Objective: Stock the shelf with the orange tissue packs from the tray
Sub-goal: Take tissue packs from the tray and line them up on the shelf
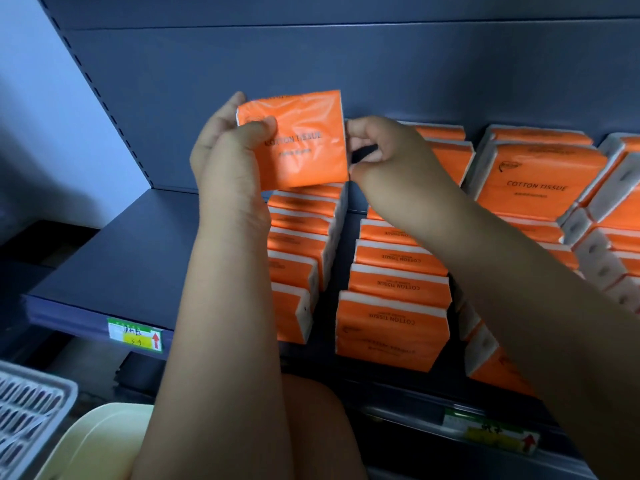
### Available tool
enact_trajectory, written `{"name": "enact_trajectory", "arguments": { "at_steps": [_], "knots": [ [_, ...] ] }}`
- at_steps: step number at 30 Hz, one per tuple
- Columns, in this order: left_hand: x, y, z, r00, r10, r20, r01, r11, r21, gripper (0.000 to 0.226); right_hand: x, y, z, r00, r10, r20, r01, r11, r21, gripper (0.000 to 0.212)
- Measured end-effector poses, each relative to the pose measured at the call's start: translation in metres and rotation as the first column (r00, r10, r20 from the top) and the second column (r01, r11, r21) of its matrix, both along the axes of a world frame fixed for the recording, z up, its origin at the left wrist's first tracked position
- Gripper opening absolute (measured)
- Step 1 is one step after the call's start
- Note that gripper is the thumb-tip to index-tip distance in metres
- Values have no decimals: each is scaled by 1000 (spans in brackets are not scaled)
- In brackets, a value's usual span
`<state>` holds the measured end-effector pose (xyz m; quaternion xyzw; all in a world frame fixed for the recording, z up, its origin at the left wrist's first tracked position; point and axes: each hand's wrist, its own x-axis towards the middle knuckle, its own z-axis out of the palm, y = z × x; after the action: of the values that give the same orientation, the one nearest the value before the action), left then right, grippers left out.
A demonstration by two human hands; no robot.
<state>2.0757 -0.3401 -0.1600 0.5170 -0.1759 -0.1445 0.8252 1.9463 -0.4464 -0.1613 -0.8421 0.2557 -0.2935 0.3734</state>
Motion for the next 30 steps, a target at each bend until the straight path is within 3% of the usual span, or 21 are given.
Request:
{"name": "enact_trajectory", "arguments": {
  "at_steps": [3,5,9,12,15,18,21,30],
  "knots": [
    [13,0,-9,993,117,29,-119,990,75,40,4,7,-4,998,-13,62,4,990,138,48],
    [17,0,-15,990,130,55,-136,981,135,34,7,8,-9,997,-33,68,19,981,193,46],
    [18,-3,-22,987,132,96,-151,962,227,18,17,7,-26,998,-56,22,50,974,220,65],
    [20,-8,-22,993,97,62,-110,957,268,16,20,6,-35,999,-48,9,45,978,206,77],
    [20,-13,-20,998,62,18,-65,959,275,16,20,4,-36,999,-35,-22,38,978,203,74],
    [19,-18,-24,1000,24,1,-23,943,333,40,21,3,-34,998,-45,-43,54,975,215,59],
    [20,-19,-29,1000,-18,-25,27,922,387,54,22,4,-32,996,-58,-67,72,970,234,62],
    [9,-28,-26,994,-110,12,92,883,461,50,25,6,-33,997,-75,-24,79,951,298,71]
  ]
}}
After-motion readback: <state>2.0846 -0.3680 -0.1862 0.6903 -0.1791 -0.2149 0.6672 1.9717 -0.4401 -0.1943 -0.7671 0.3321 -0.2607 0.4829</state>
